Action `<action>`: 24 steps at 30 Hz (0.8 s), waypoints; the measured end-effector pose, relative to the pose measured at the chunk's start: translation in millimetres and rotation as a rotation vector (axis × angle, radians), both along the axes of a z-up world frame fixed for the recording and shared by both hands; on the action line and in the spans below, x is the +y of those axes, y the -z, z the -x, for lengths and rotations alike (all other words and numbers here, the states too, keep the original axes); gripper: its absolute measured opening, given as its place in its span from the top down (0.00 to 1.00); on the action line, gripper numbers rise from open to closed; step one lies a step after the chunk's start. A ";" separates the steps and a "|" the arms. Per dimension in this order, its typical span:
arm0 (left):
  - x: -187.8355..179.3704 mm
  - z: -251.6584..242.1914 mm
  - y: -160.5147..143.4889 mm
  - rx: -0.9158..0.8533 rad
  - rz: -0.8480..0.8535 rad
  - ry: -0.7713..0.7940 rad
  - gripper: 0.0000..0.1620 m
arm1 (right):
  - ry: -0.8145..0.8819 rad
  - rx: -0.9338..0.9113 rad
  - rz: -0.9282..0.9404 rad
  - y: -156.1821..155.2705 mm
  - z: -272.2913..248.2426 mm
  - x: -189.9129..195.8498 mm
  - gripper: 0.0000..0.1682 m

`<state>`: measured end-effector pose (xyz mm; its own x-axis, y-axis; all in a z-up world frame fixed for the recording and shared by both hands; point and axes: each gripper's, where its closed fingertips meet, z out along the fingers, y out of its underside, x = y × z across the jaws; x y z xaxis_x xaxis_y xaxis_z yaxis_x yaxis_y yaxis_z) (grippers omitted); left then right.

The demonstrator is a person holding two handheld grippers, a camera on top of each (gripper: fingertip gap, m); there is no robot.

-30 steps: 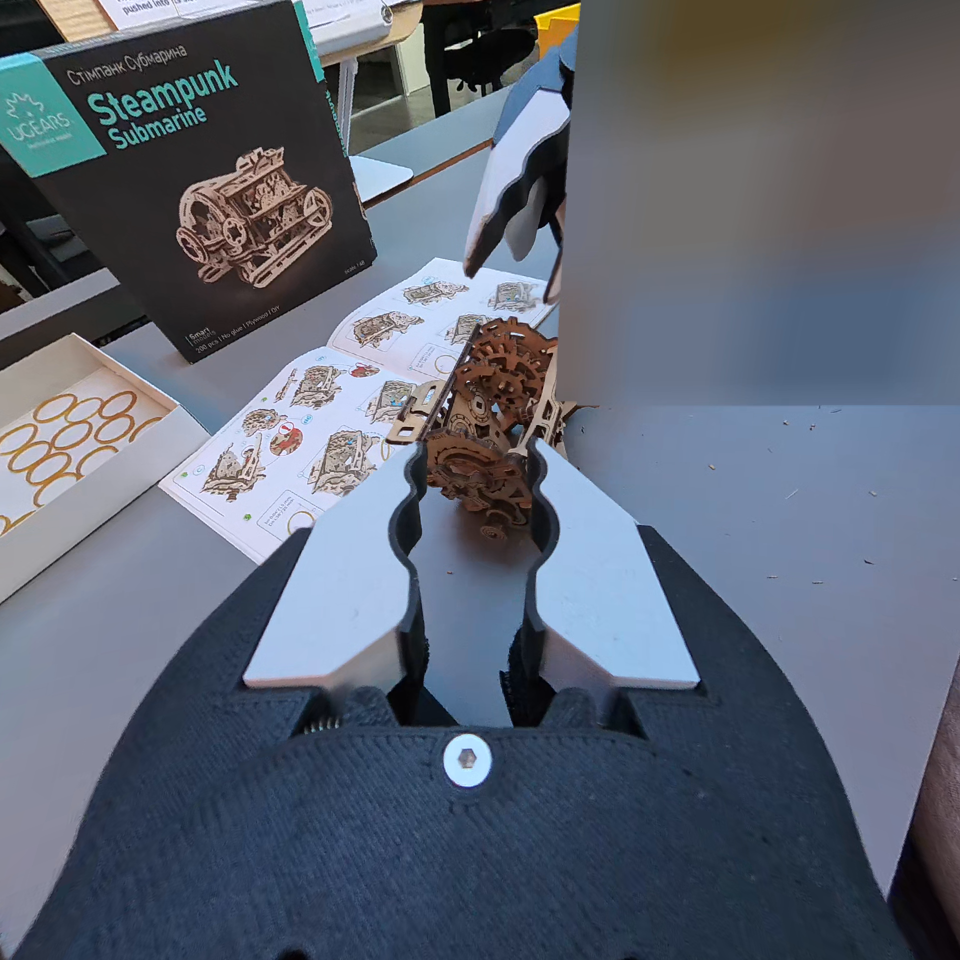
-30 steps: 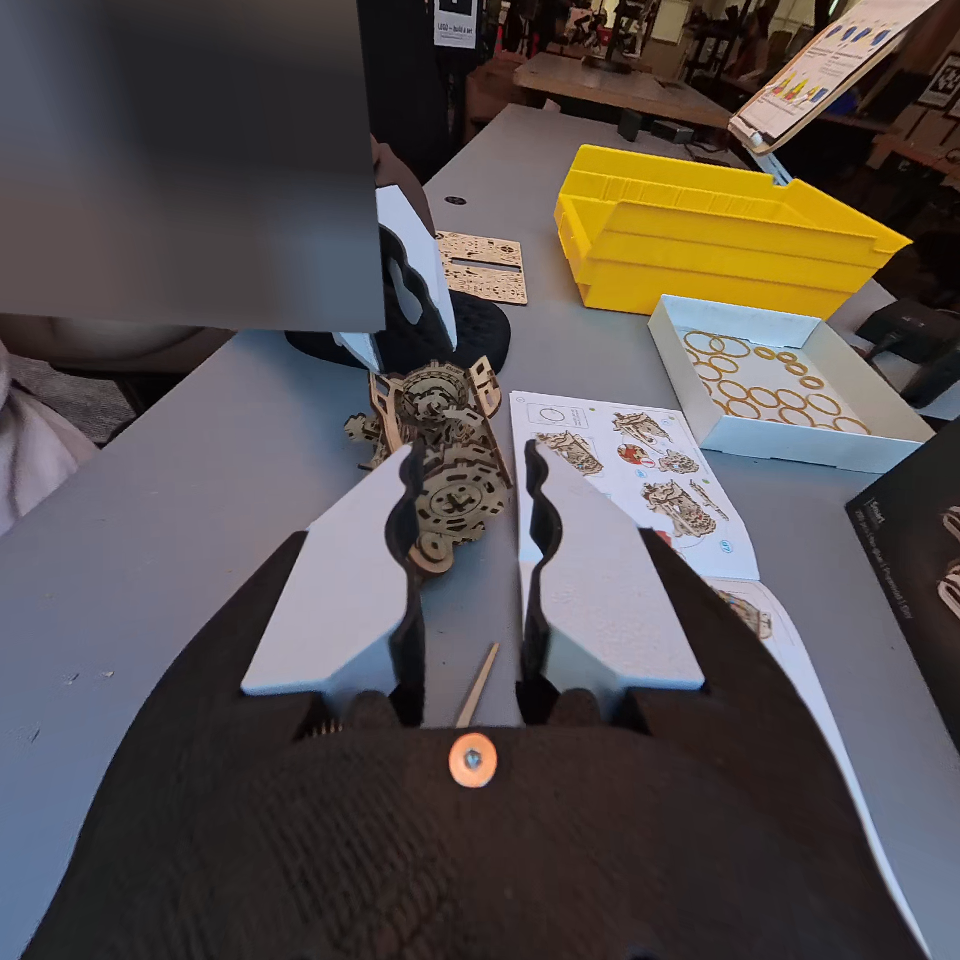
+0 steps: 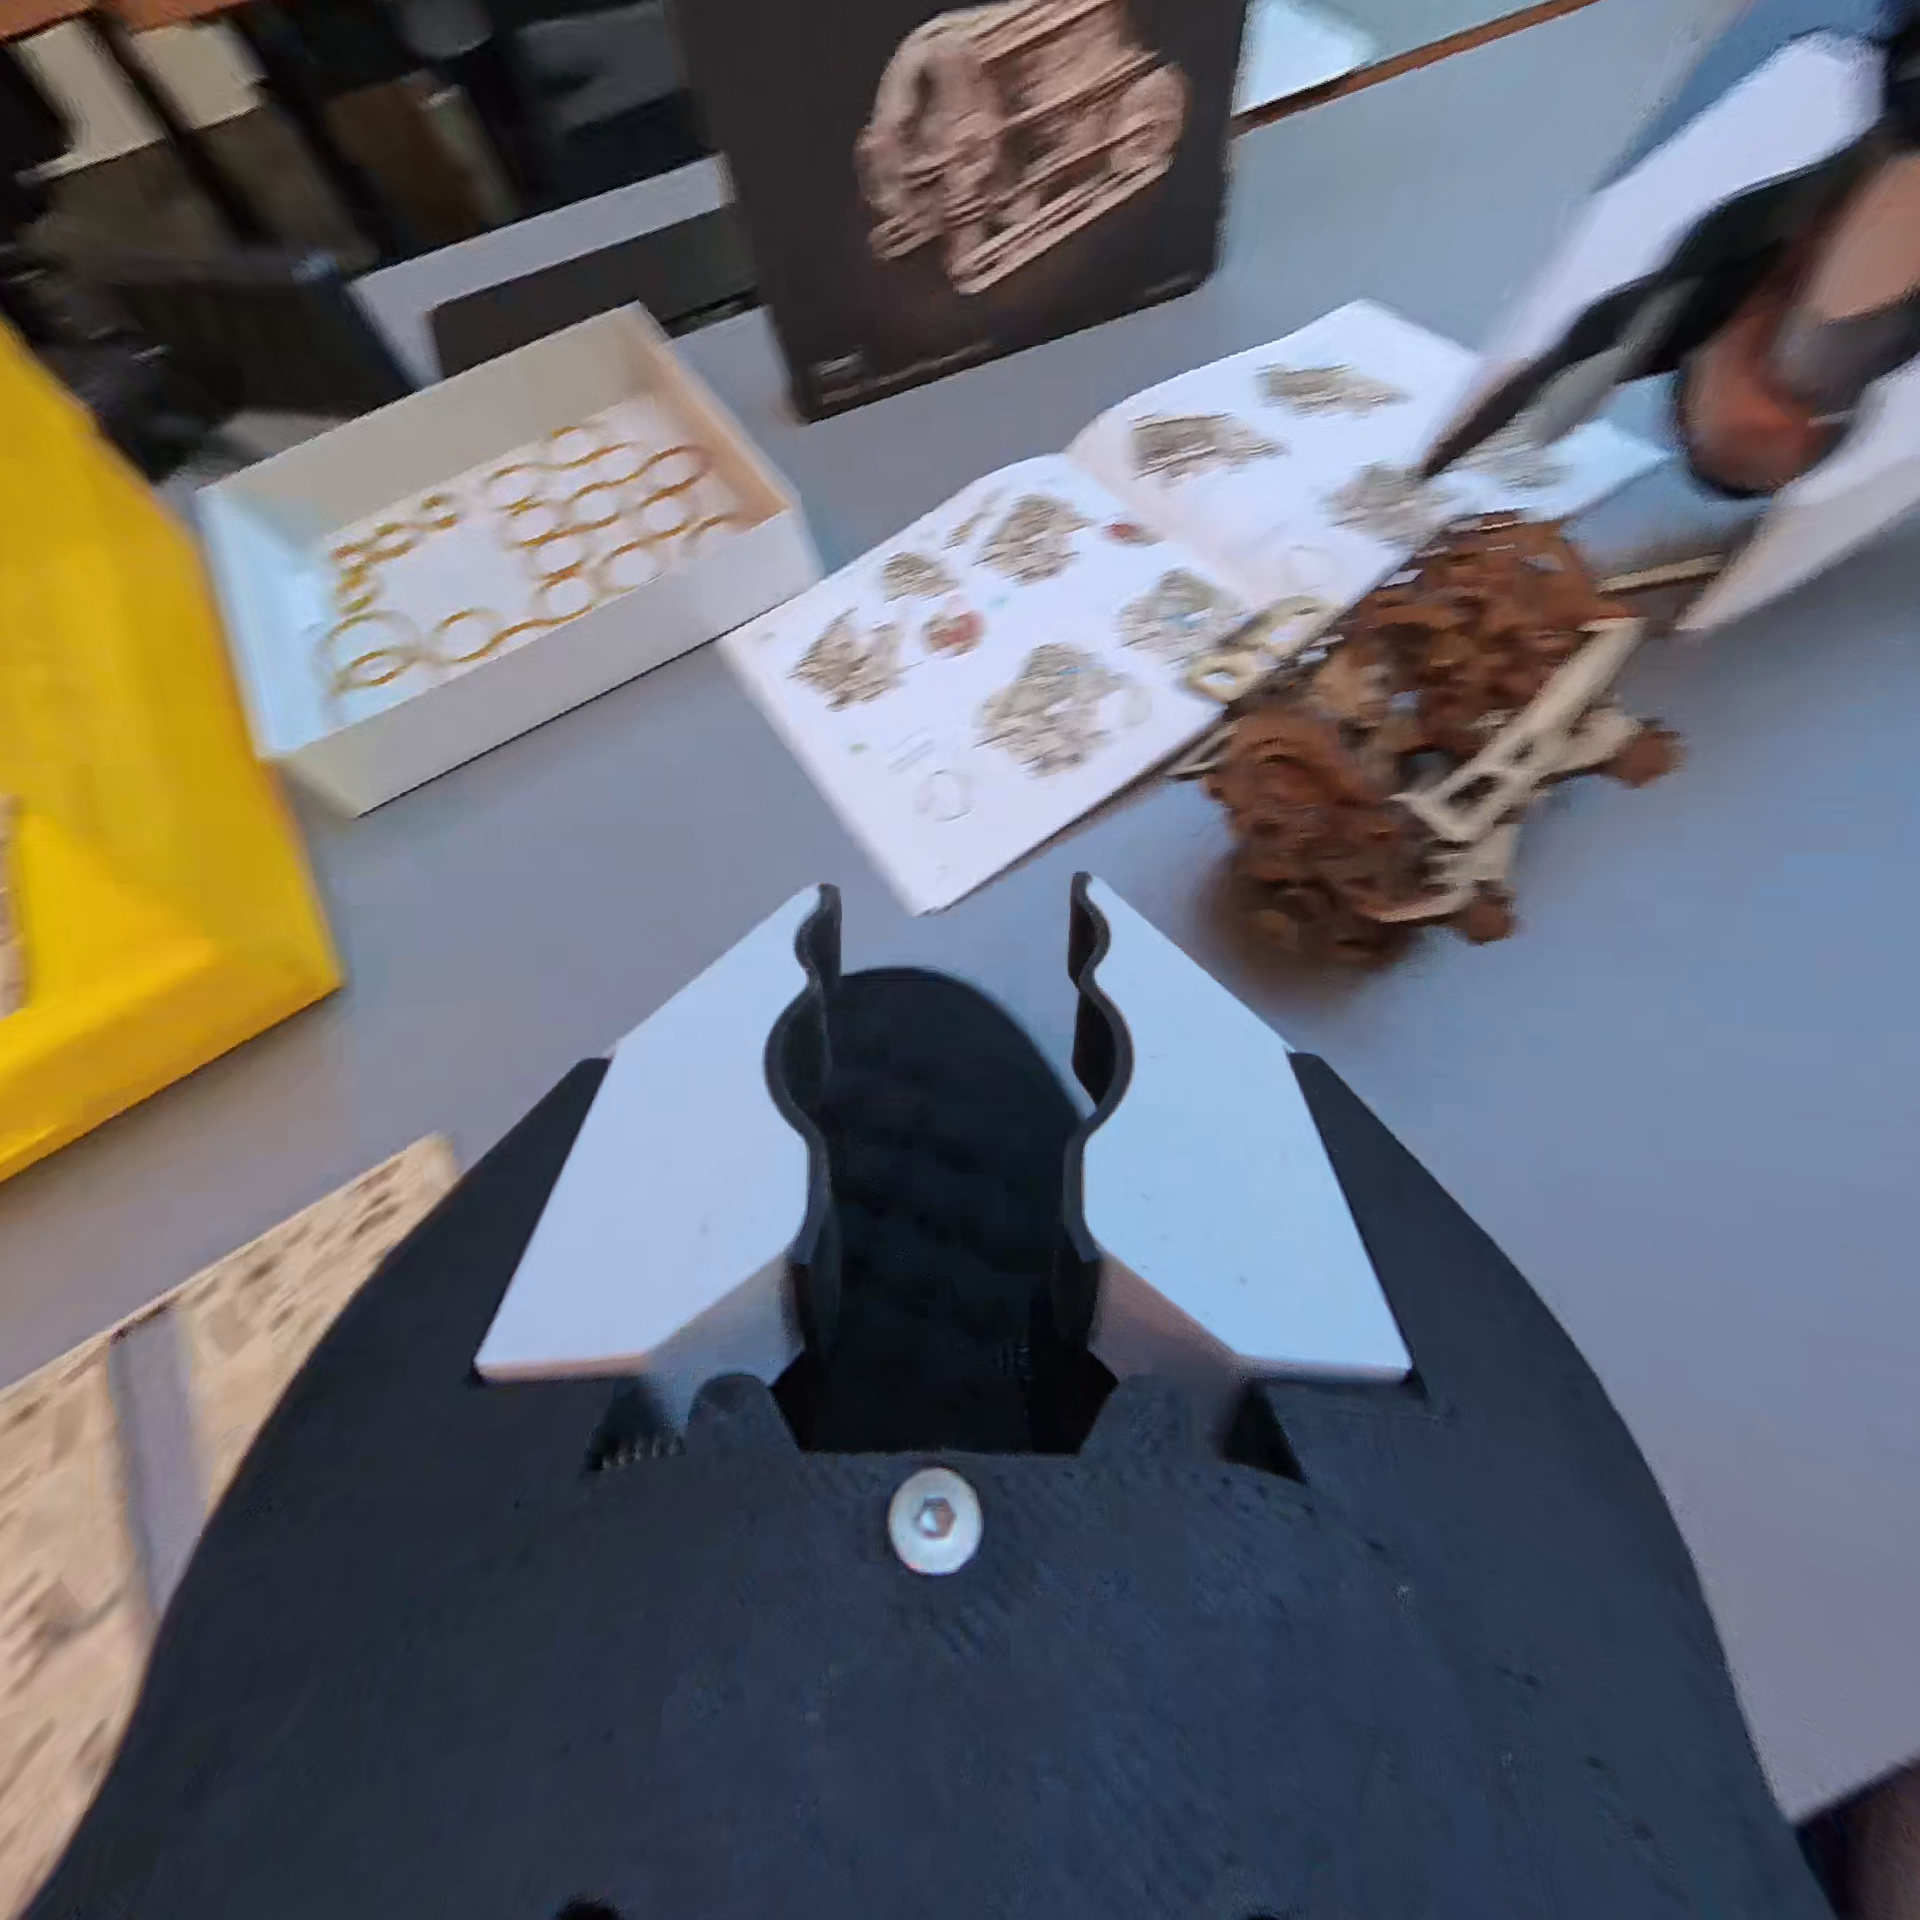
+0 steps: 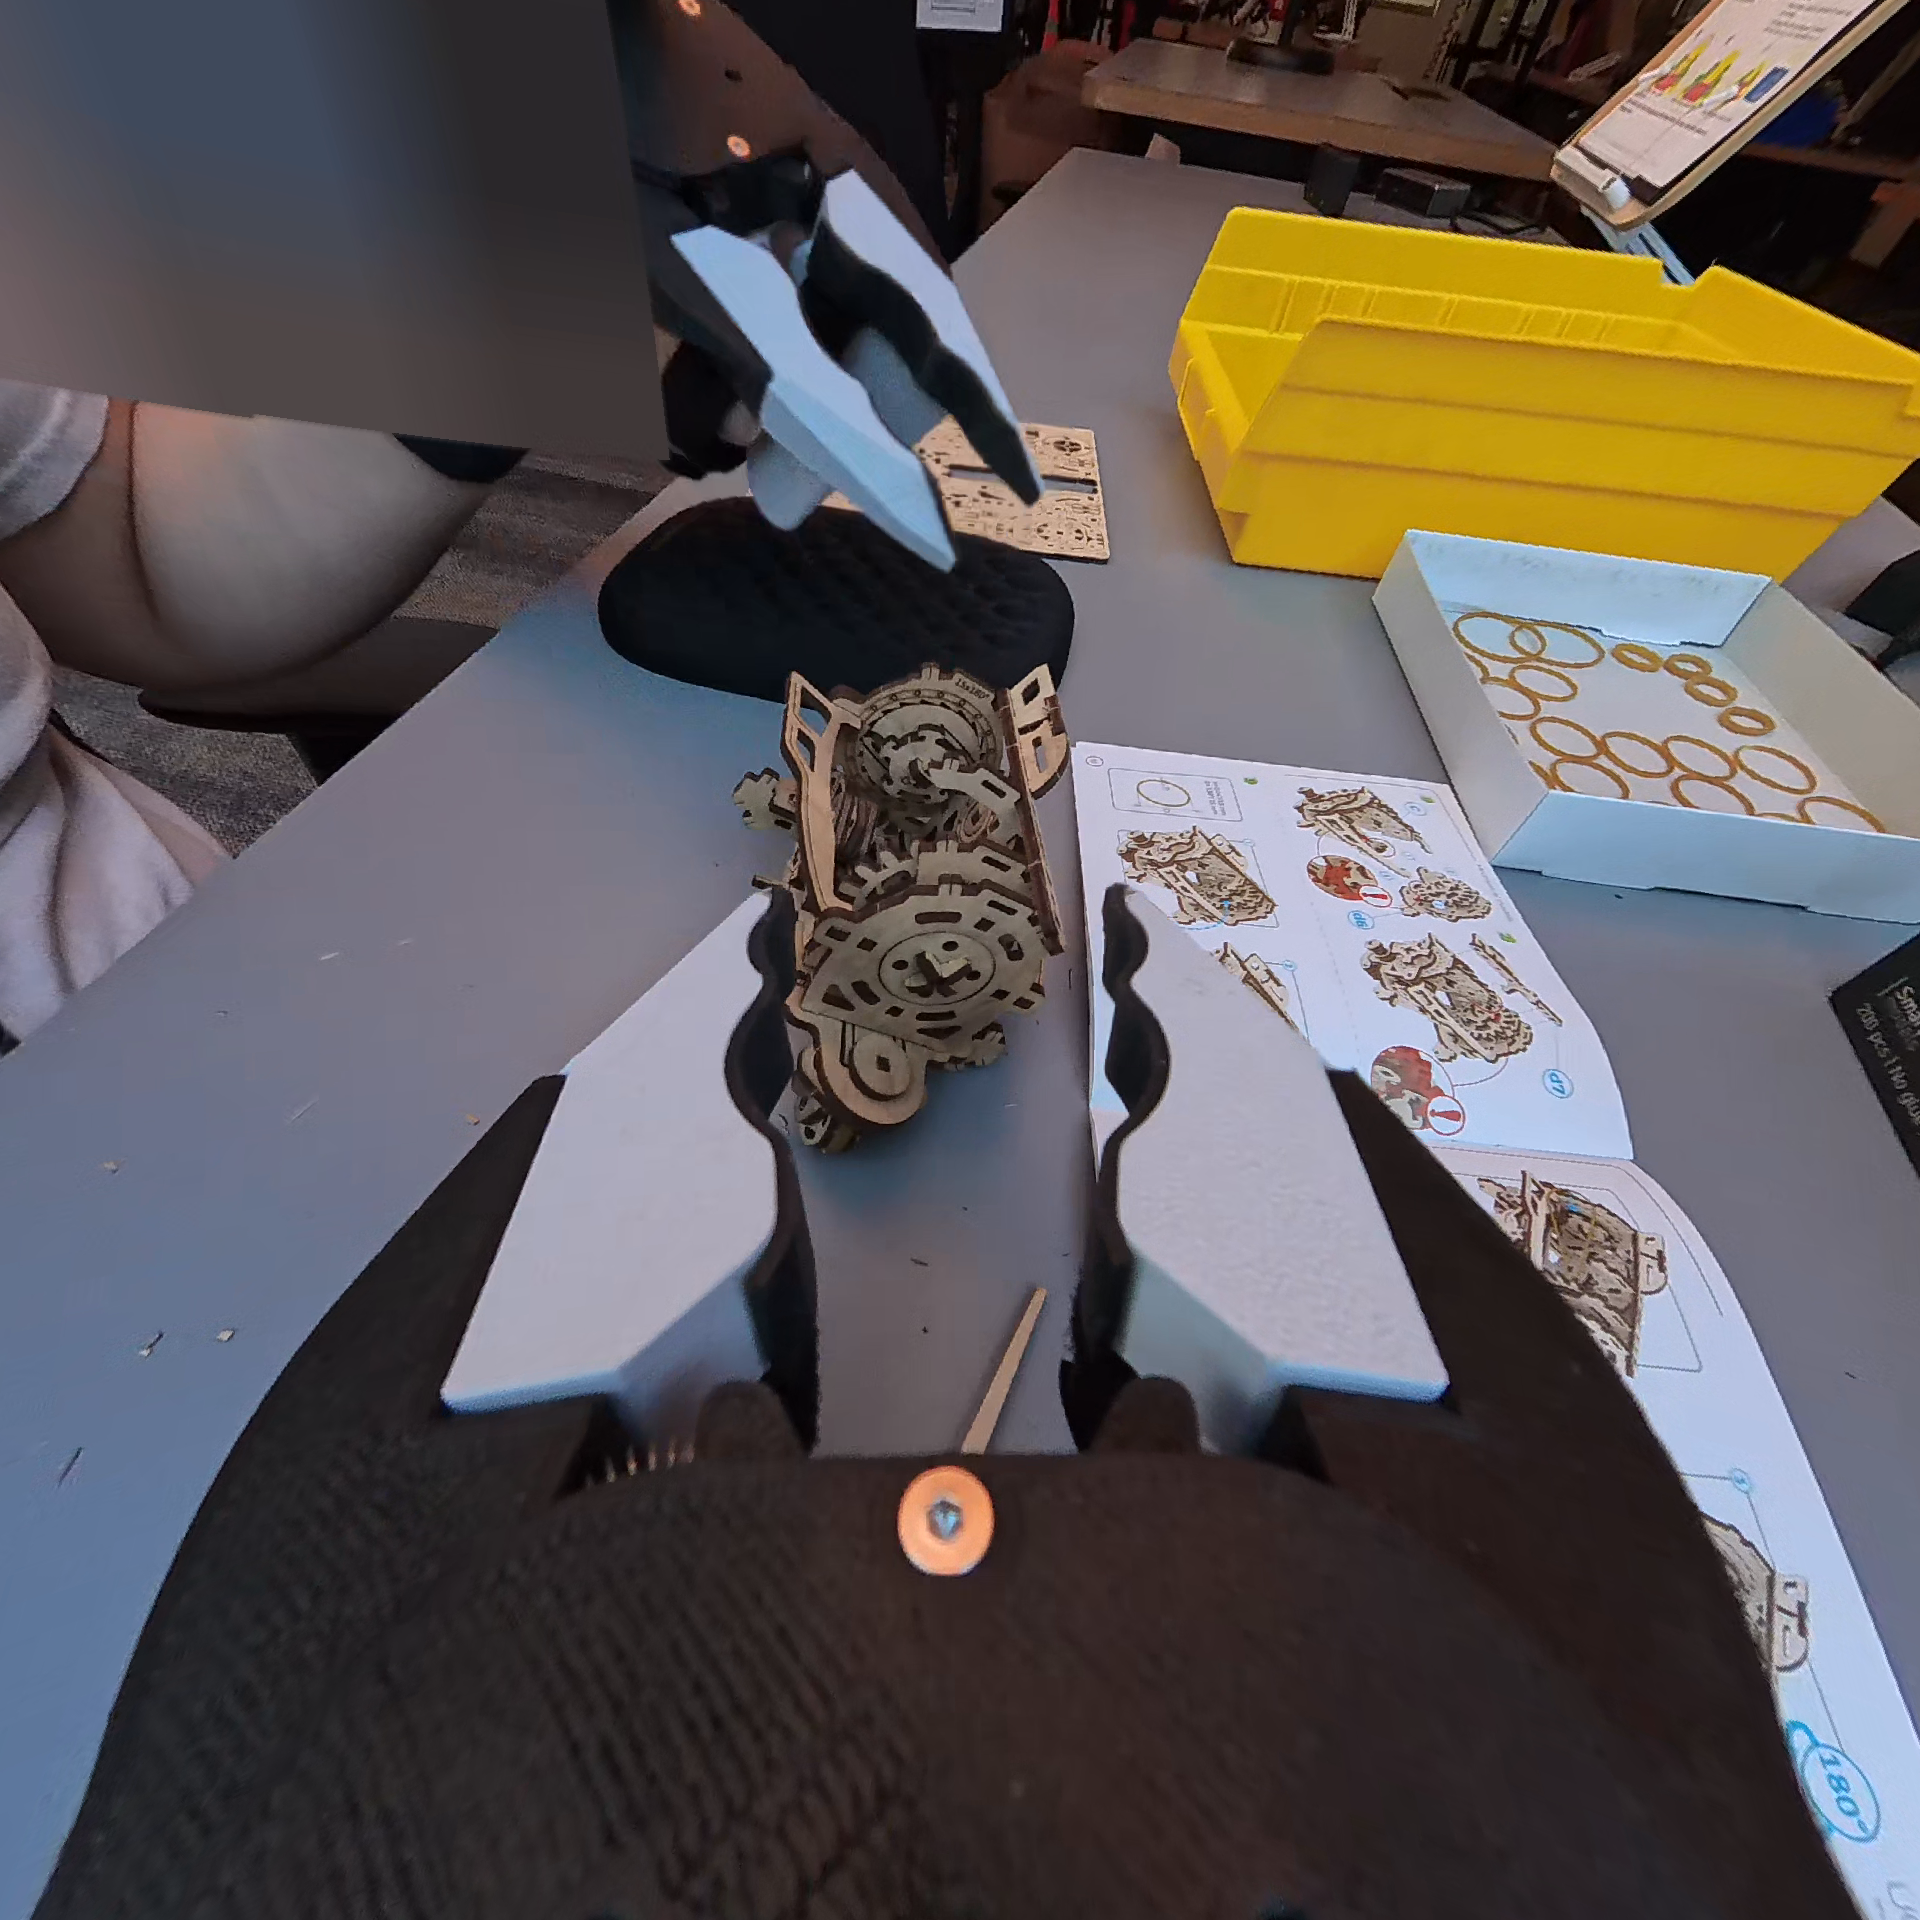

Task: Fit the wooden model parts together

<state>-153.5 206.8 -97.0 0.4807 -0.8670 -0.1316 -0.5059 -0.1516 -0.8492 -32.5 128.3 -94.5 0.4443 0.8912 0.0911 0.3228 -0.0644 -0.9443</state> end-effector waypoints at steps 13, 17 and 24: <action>84.5 129.1 -24.4 0.787 -0.295 -0.610 0.54 | 0.037 -0.066 -0.082 -9.4 0.1 -7.3 0.65; 78.7 128.1 -31.6 0.855 -0.352 -0.602 0.55 | 0.051 -0.093 -0.101 -9.5 0.5 -13.3 0.64; 61.7 89.4 -44.1 0.611 -0.287 -0.451 0.60 | 0.196 -0.110 -0.120 -18.1 -8.1 -15.5 0.63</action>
